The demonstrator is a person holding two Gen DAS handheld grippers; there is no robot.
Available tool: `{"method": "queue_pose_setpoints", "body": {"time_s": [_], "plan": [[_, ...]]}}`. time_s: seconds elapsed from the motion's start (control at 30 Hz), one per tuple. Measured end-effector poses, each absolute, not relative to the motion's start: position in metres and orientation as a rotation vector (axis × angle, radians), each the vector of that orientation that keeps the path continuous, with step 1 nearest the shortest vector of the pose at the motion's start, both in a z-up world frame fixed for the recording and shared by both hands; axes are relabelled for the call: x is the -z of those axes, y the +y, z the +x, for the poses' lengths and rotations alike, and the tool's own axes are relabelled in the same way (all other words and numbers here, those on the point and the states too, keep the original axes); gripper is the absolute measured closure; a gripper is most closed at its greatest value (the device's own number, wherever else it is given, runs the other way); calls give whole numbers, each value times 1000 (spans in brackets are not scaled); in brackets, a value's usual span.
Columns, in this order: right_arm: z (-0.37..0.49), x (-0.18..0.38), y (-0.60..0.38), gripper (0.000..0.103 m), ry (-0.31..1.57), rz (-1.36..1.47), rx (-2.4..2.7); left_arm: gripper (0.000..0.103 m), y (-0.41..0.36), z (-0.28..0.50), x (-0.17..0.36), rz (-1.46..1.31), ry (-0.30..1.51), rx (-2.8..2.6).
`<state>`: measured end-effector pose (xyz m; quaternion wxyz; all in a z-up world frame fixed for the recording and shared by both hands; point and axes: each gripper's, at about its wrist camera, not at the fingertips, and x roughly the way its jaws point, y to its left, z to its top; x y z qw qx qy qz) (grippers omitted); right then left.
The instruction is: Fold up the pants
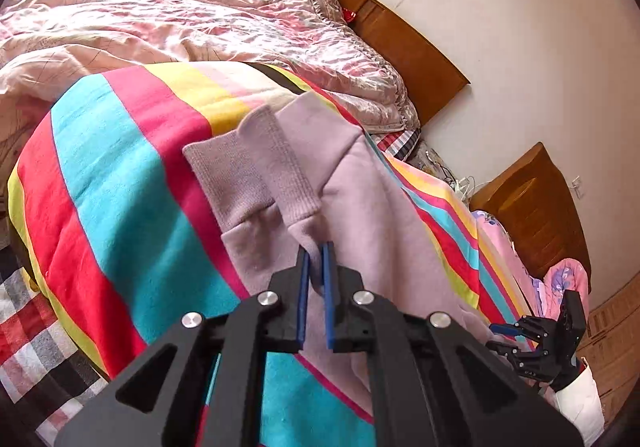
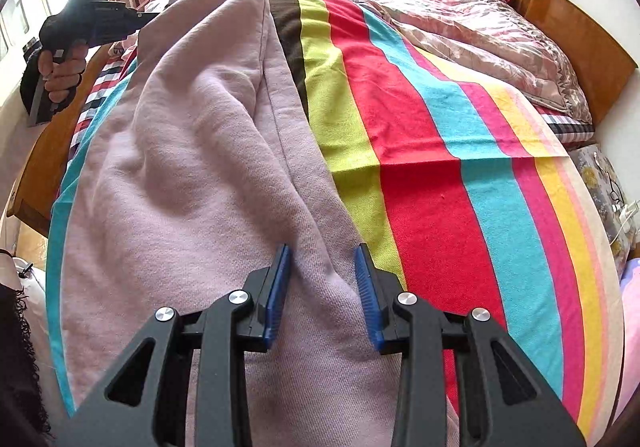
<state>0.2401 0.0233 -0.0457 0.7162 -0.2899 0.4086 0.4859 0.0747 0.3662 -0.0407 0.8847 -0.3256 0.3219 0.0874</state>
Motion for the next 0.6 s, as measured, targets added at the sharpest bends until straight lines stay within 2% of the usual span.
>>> {"method": "queue_pose_setpoints", "body": {"time_s": [0.03, 0.1, 0.27, 0.43, 0.5, 0.6], "plan": [[239, 45, 24, 69, 905, -647, -1072, 92, 360, 73, 39, -655, 672, -179], [238, 45, 26, 69, 903, -657, -1063, 74, 355, 77, 38, -667, 666, -159], [234, 45, 25, 69, 899, -648, -1044, 72, 364, 78, 55, -752, 671, -145], [229, 44, 27, 69, 886, -684, -1054, 60, 383, 69, 58, -886, 601, -57], [230, 44, 28, 69, 893, -691, -1060, 50, 387, 75, 60, -905, 606, -15], [235, 46, 27, 69, 918, -643, -1074, 49, 394, 94, 73, -941, 640, 6]]}}
